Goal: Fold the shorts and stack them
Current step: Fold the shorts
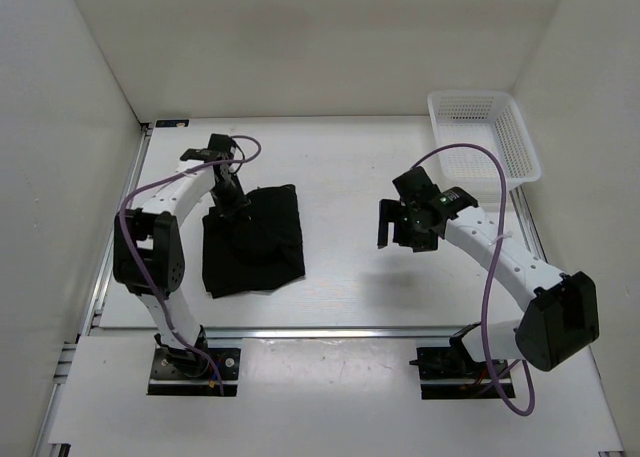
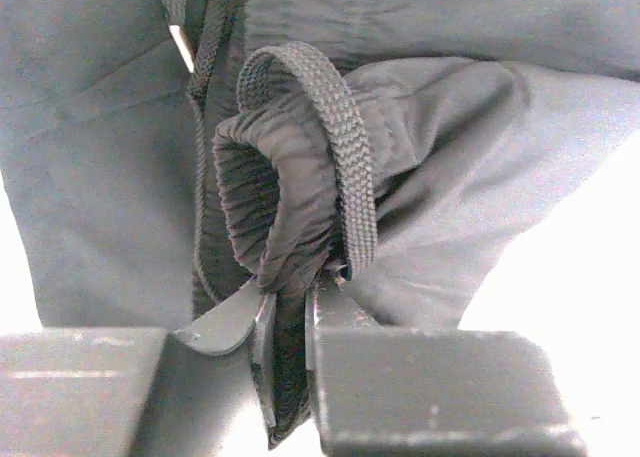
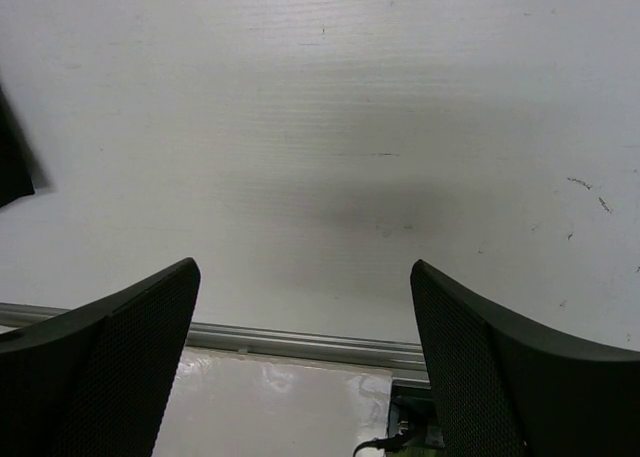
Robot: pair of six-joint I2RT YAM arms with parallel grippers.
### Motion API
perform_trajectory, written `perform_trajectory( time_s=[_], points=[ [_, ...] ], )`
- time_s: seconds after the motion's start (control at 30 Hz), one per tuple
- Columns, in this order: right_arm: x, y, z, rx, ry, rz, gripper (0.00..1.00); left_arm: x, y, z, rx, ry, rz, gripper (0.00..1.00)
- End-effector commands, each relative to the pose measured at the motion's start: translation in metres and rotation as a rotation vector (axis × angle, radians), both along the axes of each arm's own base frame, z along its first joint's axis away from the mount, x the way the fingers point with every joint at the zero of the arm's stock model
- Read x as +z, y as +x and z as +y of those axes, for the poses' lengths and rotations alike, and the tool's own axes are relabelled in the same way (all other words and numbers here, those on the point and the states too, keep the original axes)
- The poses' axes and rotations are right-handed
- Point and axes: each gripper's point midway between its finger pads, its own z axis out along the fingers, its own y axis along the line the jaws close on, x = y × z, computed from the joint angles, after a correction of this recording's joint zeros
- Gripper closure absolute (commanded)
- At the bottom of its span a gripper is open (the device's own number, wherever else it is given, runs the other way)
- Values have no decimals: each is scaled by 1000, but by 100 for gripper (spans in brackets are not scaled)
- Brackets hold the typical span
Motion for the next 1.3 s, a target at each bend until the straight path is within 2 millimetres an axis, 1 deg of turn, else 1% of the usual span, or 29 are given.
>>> perform_trajectory(
  time_s=[0.0,0.17,0.2,0.23,0.27,0.3,0.33,0.4,0.47,0.5,0.53,0.57,0.6,0.63,0.67,0.7,0.73,0.8,0.83,0.87,0.97,1.0,1.07,1.1,1.13,1.17,1.2,1.23,1.27],
  points=[
    [10,10,9,26,39,-38,10,65,9,12,13,83,-154,90],
    [8,17,35,73,141,-30,7,83,1,15,16,85,-167,90],
    [13,20,54,119,221,-38,7,83,1,15,16,85,-167,90],
    [15,22,64,130,264,-37,6,86,0,15,16,84,-175,90],
    [8,22,78,164,293,-14,6,86,0,15,16,84,-176,90],
    [13,27,99,214,344,-40,4,83,-2,15,15,86,-165,90],
    [1,25,115,255,376,14,2,82,-4,15,15,87,-156,90],
    [4,29,152,339,440,11,1,86,-5,16,16,85,-167,90],
    [-8,29,188,420,471,57,1,89,-5,16,16,84,-175,90],
    [-8,28,204,461,510,69,1,88,-7,16,16,85,-167,90],
    [-26,27,213,469,497,113,1,88,-7,16,16,85,-167,90],
    [-30,23,224,505,492,116,1,88,-10,17,15,87,-156,90],
    [-23,27,237,526,512,106,1,87,-9,18,18,96,-158,90],
    [-37,29,244,539,502,118,1,87,-9,18,18,96,-158,90],
    [-38,23,253,566,518,139,1,87,-9,18,18,96,-158,90],
    [-35,26,262,579,526,127,1,87,-9,18,18,96,-158,90],
    [-48,20,269,592,519,158,1,84,-12,19,17,98,-147,90],
    [-52,21,280,607,526,164,4,81,-14,21,19,109,-138,90],
    [-63,21,281,607,522,190,6,81,-14,21,19,109,-138,90],
    [-67,18,285,614,519,196,9,78,-16,21,18,111,-129,90],
    [-74,22,288,601,521,189,28,72,-18,21,17,114,-111,90],
    [-75,23,288,585,518,190,46,73,-15,21,18,112,-121,90],
    [-83,23,285,560,503,196,67,70,-15,21,17,114,-111,90],
    [-78,25,285,545,501,183,78,70,-13,21,9,115,-120,90],
    [-86,27,277,520,461,172,95,67,-13,19,-3,111,-111,90],
    [-86,29,274,486,452,161,100,64,-12,19,-4,113,-100,90],
    [-77,32,271,465,449,131,100,64,-11,15,-23,104,-110,90],
    [-87,31,256,423,417,143,100,56,-12,8,-57,99,-84,90],
    [-76,36,250,379,407,99,100,56,-11,-1,-82,98,-87,90]
  ],
)
